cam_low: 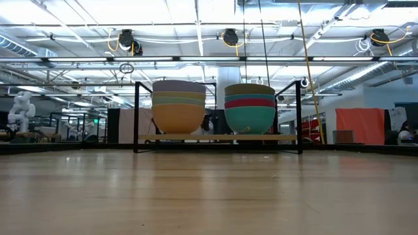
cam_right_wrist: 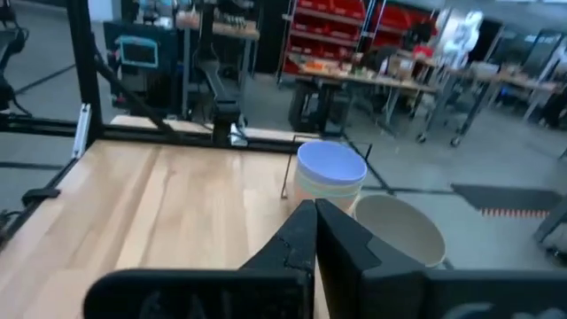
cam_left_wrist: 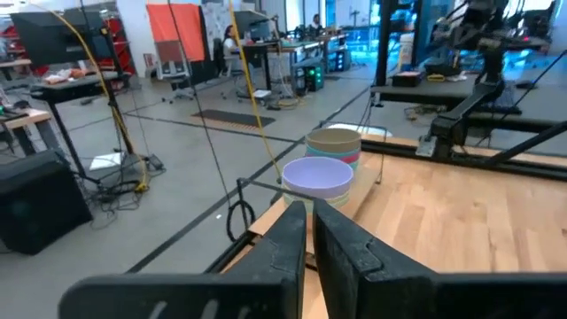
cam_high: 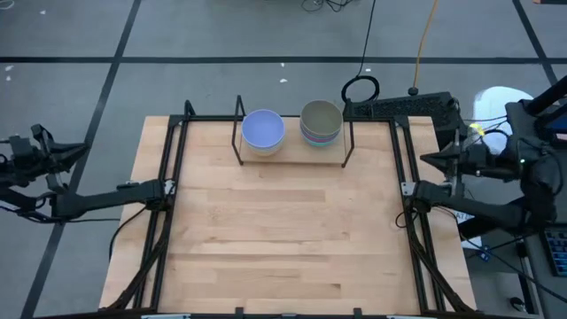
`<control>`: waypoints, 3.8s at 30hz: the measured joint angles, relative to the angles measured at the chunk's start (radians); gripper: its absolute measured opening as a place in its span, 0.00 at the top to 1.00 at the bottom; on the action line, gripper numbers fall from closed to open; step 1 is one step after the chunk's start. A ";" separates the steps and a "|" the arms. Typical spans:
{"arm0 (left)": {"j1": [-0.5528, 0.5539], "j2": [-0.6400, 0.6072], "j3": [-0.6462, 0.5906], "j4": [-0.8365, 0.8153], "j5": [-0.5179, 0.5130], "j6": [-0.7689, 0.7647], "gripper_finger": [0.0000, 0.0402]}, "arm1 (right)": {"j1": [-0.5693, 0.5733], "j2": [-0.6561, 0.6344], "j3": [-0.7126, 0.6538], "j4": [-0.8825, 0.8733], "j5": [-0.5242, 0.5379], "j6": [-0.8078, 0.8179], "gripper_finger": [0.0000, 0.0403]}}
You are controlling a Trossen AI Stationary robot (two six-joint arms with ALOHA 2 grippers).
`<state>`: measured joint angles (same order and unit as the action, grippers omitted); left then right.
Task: Place and stack bowls onto a shelf
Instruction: Return to Home Position
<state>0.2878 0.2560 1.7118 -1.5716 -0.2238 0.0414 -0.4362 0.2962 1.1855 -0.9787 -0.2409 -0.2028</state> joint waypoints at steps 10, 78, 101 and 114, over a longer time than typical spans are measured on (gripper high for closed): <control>0.026 -0.118 -0.128 0.057 0.170 0.003 0.92 | 0.000 -0.190 -0.280 0.266 0.000 0.032 1.00; 0.087 -0.250 -1.371 1.195 0.586 0.001 0.92 | 0.000 -0.269 -1.076 1.085 -0.001 0.104 1.00; 0.087 -0.250 -1.673 1.543 0.511 -0.061 0.92 | 0.000 -0.269 -1.076 1.137 -0.001 0.042 1.00; 0.083 -0.250 -1.673 1.541 0.512 -0.055 0.92 | 0.000 -0.267 -1.165 1.242 0.001 0.051 1.00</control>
<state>0.3706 0.0063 0.0391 -0.0307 0.2878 -0.0135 -0.4366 0.0288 0.0204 0.2632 -0.2403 -0.1517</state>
